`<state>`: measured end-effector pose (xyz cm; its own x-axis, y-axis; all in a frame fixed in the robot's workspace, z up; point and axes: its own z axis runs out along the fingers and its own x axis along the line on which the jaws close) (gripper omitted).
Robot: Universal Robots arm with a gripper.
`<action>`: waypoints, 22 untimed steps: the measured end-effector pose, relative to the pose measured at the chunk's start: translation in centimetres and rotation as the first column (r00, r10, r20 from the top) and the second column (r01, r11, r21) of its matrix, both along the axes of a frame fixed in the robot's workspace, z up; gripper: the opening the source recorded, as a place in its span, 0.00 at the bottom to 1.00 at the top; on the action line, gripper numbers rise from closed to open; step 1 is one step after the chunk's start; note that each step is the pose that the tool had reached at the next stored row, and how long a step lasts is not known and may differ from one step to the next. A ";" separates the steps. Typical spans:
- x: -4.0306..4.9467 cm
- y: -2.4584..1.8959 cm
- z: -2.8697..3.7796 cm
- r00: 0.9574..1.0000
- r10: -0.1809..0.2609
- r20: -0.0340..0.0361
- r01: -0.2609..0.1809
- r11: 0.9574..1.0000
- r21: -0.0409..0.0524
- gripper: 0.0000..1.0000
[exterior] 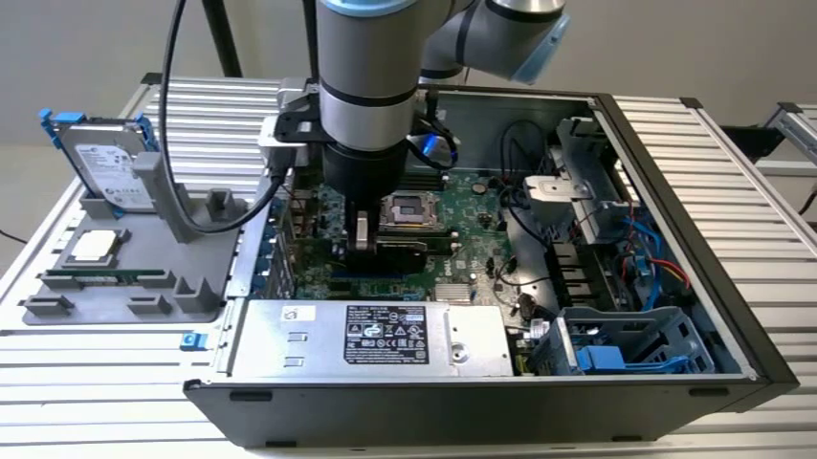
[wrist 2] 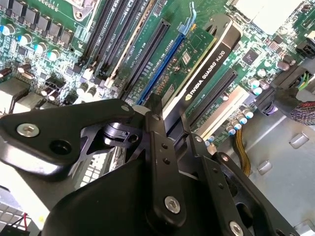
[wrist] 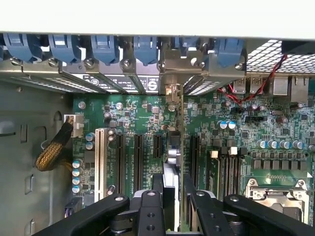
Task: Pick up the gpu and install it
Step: 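Insert the gpu into the slot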
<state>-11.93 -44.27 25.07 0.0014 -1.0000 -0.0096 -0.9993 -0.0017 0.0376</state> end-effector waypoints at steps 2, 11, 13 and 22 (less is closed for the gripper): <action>0.01 0.00 -0.04 1.000 0.000 0.000 0.000 1.000 0.000 0.00; 0.04 0.01 -0.05 1.000 0.000 0.001 0.000 1.000 0.001 0.00; 0.05 0.01 -0.05 1.000 0.000 0.000 0.000 1.000 0.001 0.00; 0.43 0.01 -0.07 1.000 0.000 0.000 0.000 1.000 0.001 0.00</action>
